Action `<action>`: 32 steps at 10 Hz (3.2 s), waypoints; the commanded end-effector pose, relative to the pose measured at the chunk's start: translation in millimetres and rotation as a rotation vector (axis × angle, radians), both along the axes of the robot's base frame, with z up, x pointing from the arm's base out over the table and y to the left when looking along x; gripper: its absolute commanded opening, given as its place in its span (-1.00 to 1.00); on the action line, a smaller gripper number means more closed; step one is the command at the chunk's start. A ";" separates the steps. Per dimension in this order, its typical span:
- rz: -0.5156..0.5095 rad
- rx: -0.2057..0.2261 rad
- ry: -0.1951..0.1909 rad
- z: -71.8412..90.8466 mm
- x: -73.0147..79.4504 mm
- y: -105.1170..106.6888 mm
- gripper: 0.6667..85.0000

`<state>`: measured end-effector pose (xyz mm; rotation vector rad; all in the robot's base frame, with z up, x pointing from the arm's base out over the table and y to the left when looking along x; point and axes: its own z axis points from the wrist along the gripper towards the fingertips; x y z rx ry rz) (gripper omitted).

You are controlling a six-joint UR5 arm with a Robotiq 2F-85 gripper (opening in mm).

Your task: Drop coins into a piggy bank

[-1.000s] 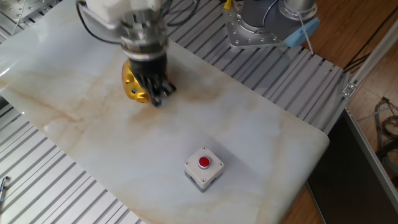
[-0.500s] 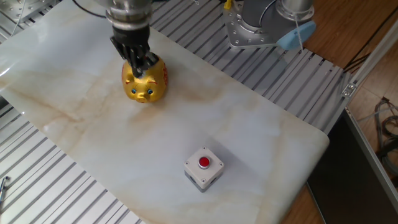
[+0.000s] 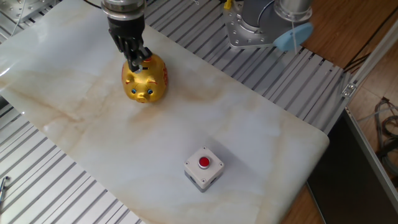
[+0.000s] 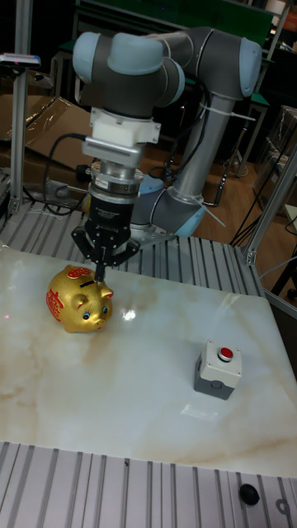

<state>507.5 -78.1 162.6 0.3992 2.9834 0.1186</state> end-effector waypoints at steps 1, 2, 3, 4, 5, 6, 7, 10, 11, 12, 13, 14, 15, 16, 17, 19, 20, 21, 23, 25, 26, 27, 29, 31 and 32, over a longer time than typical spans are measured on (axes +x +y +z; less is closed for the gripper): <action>-0.148 0.069 -0.007 -7.8 -6.6 -6.9 -0.99; -0.160 0.050 0.003 -9.2 -9.8 -13.0 -0.99; -0.175 0.053 0.007 -9.8 -11.3 -13.3 -0.99; -0.191 0.050 0.019 -12.1 -13.6 -15.3 -0.99; -0.216 0.077 0.031 -14.1 -16.6 -10.9 -0.99; -0.217 0.072 0.046 -15.4 -22.3 -12.9 -0.99; -0.209 0.065 0.064 -17.5 -27.9 -15.0 -0.99; -0.190 0.036 0.102 -10.4 -29.7 -11.1 -0.99; -0.183 0.039 0.091 -10.1 -26.9 -10.3 -0.99; -0.168 0.035 0.083 -10.1 -25.0 -11.1 -0.99; -0.170 0.031 0.076 -10.1 -23.4 -12.3 -0.99; -0.194 0.038 0.052 -9.4 -16.6 -12.0 -0.99; -0.221 0.046 0.024 -8.5 -9.0 -11.7 -0.99; -0.241 0.043 0.014 -8.3 -6.2 -13.3 -0.99; -0.244 0.029 0.022 -8.8 -8.6 -16.8 -0.99; -0.245 0.034 0.036 -14.3 -21.1 -34.4 -0.99; -0.257 0.039 0.042 -15.1 -22.2 -32.8 -0.99; -0.261 0.045 0.049 -15.3 -23.7 -30.9 -0.99; -0.268 0.042 0.058 -14.2 -24.7 -27.3 -0.99; -0.281 0.038 0.061 -15.7 -25.1 -29.5 -0.99; -0.288 0.043 0.067 -15.9 -26.5 -28.9 -0.99; -0.289 0.036 0.072 -16.7 -28.1 -31.1 -0.99; -0.289 0.035 0.082 -18.1 -30.3 -31.5 -0.99; -0.289 0.033 0.083 -19.3 -30.0 -31.5 -0.99; -0.289 0.033 0.083 -18.7 -29.3 -29.9 -0.99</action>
